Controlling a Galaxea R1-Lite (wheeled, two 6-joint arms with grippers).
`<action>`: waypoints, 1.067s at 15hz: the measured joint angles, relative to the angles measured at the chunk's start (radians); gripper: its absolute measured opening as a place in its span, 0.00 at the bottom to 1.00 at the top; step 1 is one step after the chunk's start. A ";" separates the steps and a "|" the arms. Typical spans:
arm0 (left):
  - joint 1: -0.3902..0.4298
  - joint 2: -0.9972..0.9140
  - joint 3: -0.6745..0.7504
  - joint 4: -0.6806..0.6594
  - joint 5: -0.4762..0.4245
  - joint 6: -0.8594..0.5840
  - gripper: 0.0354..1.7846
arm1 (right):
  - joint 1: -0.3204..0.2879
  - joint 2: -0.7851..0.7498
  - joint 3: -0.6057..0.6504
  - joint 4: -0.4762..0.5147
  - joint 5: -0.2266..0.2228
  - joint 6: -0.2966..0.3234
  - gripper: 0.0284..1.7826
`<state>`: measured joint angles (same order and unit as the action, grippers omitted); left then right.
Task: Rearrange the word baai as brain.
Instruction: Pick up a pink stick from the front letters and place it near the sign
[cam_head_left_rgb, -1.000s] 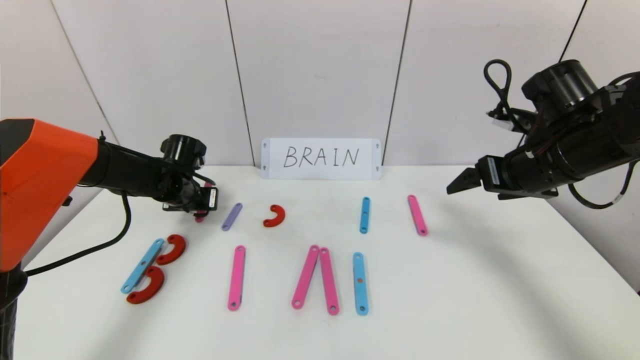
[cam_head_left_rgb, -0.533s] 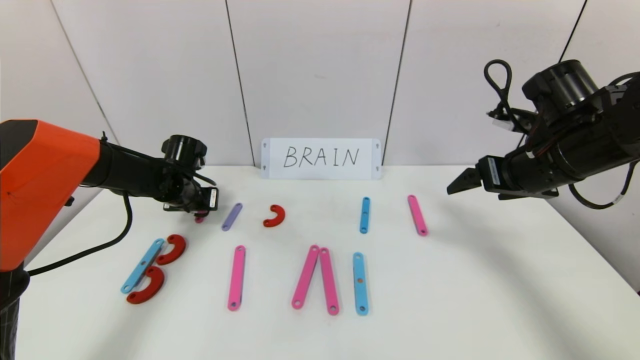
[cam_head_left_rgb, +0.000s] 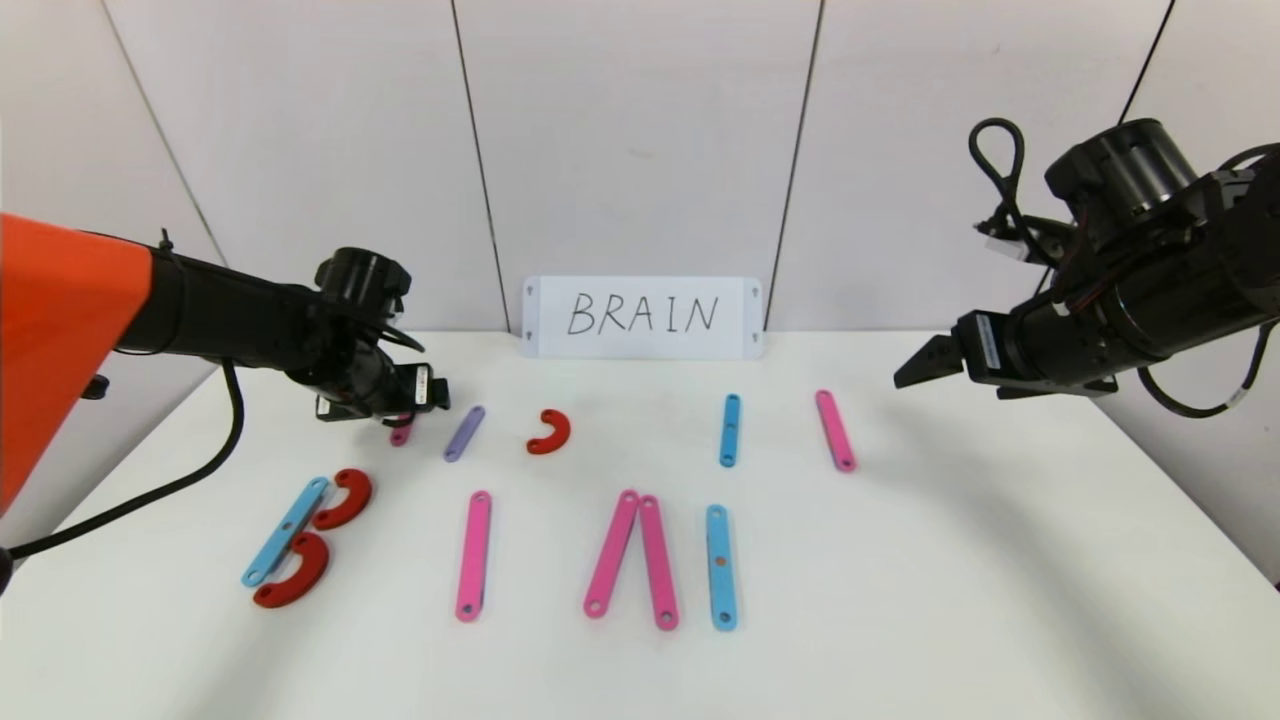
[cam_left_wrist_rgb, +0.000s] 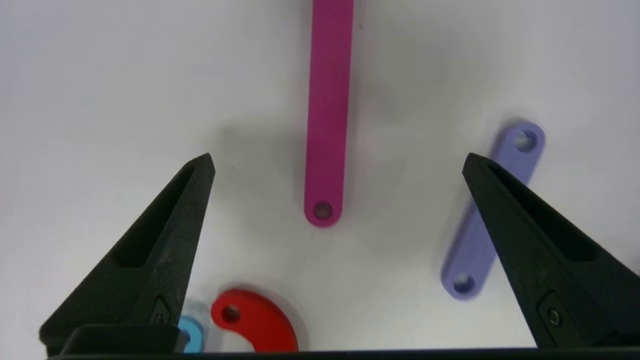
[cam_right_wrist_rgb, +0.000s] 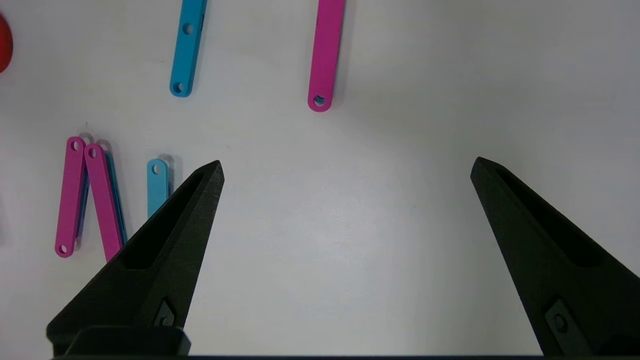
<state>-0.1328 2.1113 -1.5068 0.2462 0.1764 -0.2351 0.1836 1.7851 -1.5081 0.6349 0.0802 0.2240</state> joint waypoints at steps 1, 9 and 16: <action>-0.025 -0.027 0.004 0.052 -0.003 -0.021 0.97 | 0.000 -0.001 0.000 0.000 0.000 0.000 0.97; -0.270 -0.190 0.143 0.308 -0.014 -0.294 0.97 | 0.000 -0.033 0.004 0.001 0.001 0.001 0.97; -0.317 -0.226 0.225 0.298 -0.010 -0.327 0.97 | 0.000 -0.064 0.015 0.000 0.003 0.000 0.97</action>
<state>-0.4498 1.8849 -1.2815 0.5445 0.1668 -0.5619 0.1836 1.7206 -1.4932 0.6345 0.0832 0.2240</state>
